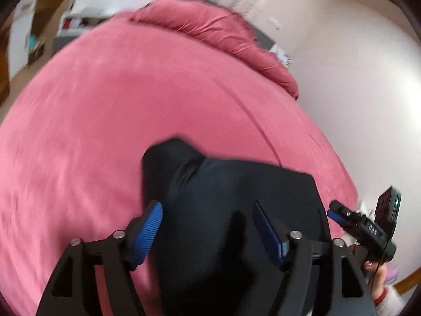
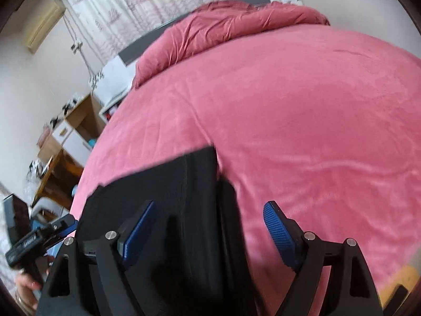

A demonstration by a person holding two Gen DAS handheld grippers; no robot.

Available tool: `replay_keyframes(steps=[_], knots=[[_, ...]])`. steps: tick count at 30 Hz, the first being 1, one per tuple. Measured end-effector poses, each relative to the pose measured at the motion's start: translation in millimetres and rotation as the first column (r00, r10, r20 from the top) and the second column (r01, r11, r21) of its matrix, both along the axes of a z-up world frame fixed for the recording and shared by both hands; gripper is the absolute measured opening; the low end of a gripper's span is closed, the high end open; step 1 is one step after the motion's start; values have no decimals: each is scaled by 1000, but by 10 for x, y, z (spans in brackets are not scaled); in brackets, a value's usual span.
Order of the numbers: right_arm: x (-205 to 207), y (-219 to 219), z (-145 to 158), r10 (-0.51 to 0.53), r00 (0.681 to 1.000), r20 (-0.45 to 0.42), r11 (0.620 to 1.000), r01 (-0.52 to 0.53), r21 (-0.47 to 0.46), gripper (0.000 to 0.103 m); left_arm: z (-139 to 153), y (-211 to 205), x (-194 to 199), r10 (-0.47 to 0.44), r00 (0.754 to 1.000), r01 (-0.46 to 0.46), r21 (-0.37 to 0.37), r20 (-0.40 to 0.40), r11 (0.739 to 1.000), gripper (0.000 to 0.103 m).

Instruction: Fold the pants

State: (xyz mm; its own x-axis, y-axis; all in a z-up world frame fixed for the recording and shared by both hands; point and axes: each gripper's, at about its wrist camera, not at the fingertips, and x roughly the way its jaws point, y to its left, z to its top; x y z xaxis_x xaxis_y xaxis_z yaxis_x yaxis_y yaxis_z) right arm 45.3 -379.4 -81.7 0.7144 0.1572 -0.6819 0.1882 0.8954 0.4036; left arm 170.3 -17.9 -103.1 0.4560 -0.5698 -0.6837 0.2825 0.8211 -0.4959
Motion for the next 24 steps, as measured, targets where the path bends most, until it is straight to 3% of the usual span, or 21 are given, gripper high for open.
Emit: replay_keyframes(steps=[3, 9, 13, 19, 20, 21, 24], knots=[[-87, -51, -137, 40, 997, -59, 995, -34, 95, 84, -255, 174, -90, -7, 990, 2, -39, -141, 999, 75], [-66, -236, -591, 62, 984, -165, 931, 2, 364, 85, -535, 285, -162, -134, 944, 52, -263, -303, 963, 77], [-47, -241, -722, 79, 986, -149, 904, -8, 427, 86, -545, 207, -204, -191, 939, 113, -266, -287, 957, 77], [8, -125, -772, 132, 984, -119, 906, -72, 416, 84, -537, 26, -285, -239, 938, 182, -228, -253, 957, 80], [30, -81, -768, 143, 983, -112, 909, -86, 408, 74, -519, 29, -307, -238, 940, 186, -219, -243, 958, 80], [112, -53, -759, 154, 982, -111, 910, -97, 404, 72, -495, 17, -321, -236, 944, 191, -200, -232, 961, 78], [141, 47, -666, 170, 982, -88, 928, -129, 348, 55, -312, -114, -314, -236, 954, 207, -159, -187, 965, 58]])
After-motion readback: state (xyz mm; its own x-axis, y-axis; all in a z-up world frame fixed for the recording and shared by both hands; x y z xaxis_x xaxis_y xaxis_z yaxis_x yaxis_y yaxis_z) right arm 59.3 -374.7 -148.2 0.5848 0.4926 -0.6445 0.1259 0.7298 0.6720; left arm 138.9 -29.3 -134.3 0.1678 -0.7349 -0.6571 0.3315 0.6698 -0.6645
